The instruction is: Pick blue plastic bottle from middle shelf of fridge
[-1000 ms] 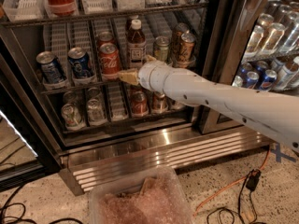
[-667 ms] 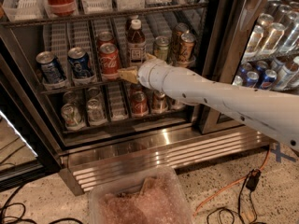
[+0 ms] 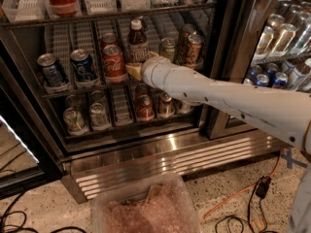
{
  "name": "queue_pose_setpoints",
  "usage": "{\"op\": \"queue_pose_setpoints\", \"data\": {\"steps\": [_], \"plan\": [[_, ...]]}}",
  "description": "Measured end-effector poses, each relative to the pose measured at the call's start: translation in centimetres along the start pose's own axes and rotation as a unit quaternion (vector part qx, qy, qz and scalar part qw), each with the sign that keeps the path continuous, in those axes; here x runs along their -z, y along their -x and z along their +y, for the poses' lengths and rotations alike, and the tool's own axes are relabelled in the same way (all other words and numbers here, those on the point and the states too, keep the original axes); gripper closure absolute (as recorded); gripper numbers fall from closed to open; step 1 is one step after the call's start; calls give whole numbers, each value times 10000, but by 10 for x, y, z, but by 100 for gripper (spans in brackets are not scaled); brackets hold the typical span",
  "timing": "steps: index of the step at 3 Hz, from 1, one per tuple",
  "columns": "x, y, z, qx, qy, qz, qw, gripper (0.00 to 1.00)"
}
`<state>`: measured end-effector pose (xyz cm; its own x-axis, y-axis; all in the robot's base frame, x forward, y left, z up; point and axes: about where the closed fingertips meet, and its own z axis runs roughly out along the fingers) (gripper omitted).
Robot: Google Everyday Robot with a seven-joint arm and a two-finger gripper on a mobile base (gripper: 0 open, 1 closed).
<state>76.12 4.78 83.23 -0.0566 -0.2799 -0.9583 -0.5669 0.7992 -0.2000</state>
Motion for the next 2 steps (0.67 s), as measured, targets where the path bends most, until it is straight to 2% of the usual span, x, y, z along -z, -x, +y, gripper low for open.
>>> {"op": "queue_pose_setpoints", "data": {"steps": [1, 2], "plan": [[-1, 1, -2, -21, -31, -21, 10000, 40], [-4, 1, -4, -49, -82, -23, 10000, 58]]}}
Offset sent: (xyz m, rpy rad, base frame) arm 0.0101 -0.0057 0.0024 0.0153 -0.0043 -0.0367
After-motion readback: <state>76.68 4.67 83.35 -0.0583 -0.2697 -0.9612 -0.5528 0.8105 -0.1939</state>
